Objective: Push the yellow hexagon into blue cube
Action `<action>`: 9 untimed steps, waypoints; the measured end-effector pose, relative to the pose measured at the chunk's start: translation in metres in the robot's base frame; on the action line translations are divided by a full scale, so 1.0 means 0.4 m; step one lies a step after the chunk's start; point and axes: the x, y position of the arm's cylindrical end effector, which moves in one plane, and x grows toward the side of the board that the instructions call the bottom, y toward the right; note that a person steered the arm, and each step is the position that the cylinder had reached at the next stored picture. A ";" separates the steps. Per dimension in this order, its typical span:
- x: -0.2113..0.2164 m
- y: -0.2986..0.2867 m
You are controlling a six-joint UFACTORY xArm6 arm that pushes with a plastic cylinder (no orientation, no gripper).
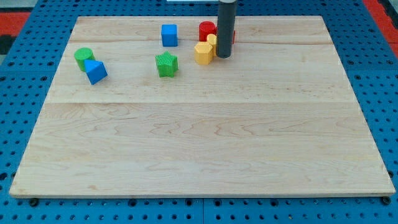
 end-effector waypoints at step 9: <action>-0.174 -0.598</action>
